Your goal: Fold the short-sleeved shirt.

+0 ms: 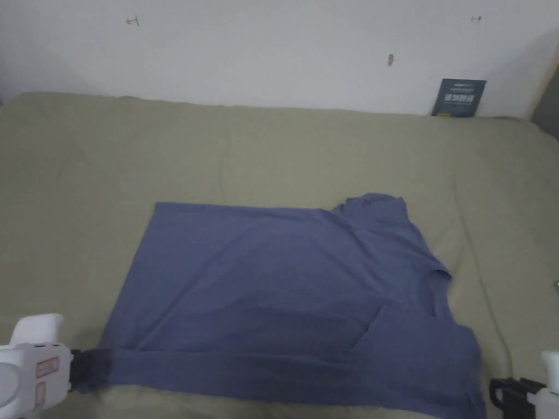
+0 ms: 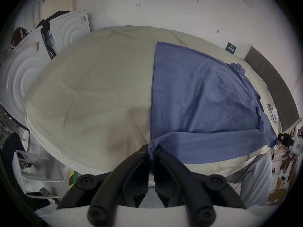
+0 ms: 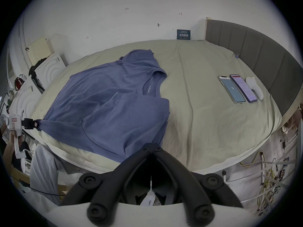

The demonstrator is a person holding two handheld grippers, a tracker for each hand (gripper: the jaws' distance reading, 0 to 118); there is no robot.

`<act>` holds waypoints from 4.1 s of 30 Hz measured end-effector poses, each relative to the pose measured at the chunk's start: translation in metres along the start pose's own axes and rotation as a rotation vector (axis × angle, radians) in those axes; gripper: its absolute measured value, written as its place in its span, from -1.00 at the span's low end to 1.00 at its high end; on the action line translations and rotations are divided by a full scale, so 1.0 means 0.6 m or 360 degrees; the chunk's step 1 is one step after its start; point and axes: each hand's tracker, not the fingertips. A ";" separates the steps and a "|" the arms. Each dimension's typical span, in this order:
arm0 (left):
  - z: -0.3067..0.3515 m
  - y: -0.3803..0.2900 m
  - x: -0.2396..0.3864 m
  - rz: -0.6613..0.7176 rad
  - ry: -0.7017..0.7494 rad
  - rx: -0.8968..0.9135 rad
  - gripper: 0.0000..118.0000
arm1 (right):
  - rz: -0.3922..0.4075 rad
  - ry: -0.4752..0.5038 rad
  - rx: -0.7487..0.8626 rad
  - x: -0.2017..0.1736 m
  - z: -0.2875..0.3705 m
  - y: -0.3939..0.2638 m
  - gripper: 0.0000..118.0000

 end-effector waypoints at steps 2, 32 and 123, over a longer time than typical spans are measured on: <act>0.000 0.006 0.003 -0.0005 0.0002 0.0004 -0.94 | -0.0015 0.0019 -0.0012 0.009 -0.008 0.002 0.49; 0.008 0.073 0.021 -0.0100 -0.0002 0.0029 -0.94 | 0.0119 0.0116 -0.0086 0.009 -0.038 0.084 -0.97; -0.112 0.167 0.070 -0.0135 0.0015 -0.0129 -0.82 | 0.0005 0.0091 -0.0223 0.006 -0.184 0.149 -0.83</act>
